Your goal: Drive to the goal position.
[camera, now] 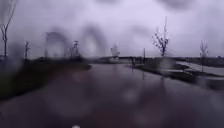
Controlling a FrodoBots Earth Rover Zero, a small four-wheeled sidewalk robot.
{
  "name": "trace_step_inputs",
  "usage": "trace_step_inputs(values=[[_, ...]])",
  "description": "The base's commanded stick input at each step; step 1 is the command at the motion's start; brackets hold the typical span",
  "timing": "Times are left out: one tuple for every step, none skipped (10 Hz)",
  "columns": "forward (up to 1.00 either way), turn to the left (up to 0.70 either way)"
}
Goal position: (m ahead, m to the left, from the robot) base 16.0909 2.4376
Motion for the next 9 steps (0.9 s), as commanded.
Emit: trace_step_inputs(values=[[0.70,0.00],[0.70,0.00],[0.70,0.00],[0.70,0.00],[0.70,0.00],[0.70,0.00],[0.70,0.00],[0.70,0.00],[0.70,0.00]])
